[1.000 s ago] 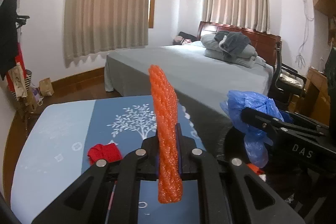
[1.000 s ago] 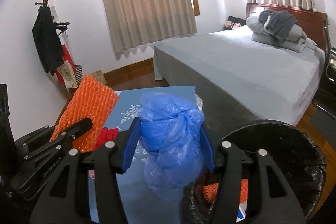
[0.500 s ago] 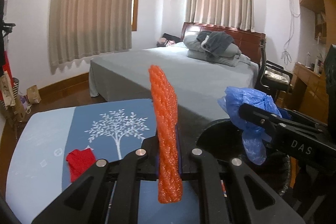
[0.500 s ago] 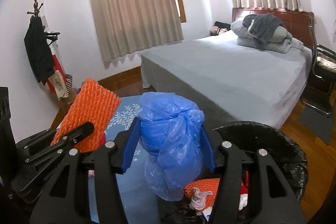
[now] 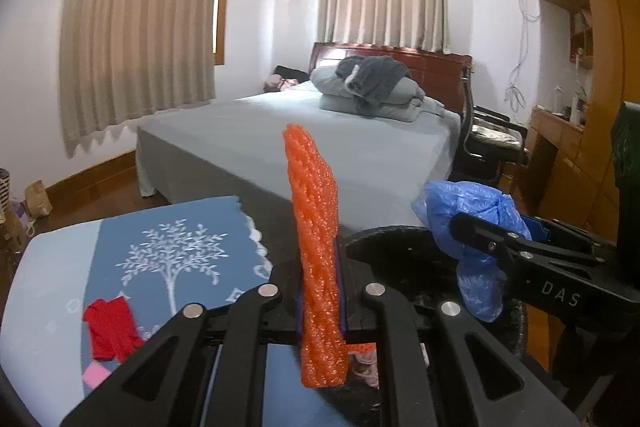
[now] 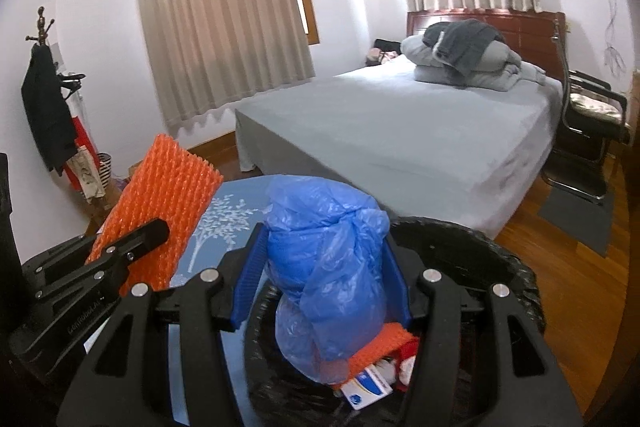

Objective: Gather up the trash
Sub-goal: 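Carry the orange mesh and blue bag over the black bin, then open both tools to drop the mesh and bag into the bin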

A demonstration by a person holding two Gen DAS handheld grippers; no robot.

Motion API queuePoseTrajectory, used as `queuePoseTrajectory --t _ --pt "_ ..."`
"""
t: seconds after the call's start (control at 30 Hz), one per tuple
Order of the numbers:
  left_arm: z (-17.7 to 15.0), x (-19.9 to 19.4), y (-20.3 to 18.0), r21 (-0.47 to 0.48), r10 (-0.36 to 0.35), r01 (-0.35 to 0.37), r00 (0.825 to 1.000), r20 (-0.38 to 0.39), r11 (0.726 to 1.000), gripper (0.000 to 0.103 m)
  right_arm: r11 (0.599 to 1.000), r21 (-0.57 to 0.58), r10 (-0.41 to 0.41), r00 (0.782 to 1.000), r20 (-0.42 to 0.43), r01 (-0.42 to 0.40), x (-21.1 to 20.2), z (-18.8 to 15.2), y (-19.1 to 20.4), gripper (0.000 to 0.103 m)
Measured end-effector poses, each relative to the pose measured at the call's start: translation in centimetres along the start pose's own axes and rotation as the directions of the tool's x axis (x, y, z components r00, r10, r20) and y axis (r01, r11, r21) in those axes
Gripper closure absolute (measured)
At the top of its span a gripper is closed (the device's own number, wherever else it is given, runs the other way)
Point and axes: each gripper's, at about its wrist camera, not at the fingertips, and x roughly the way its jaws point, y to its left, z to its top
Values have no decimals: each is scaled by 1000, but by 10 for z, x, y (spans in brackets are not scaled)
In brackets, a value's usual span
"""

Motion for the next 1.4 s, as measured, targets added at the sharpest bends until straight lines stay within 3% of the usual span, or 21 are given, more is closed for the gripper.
queuePoseTrajectory --t 0.67,1.27,1.33,1.4 --pt "-12 47 -65 76 -125 129 991 -55 989 91 991 49 -123 992 -29 124 -11 -27 -72 50" --pt "-24 103 -80 85 -139 152 980 -143 985 91 987 70 -140 986 -91 146 24 -40 -104 49" --pt "-24 107 -80 83 -149 163 977 -154 983 91 987 71 -137 985 -100 145 29 -42 -108 48" --pt "-25 110 -79 82 -153 168 975 -164 982 86 986 71 -145 984 -102 152 32 -43 -111 38"
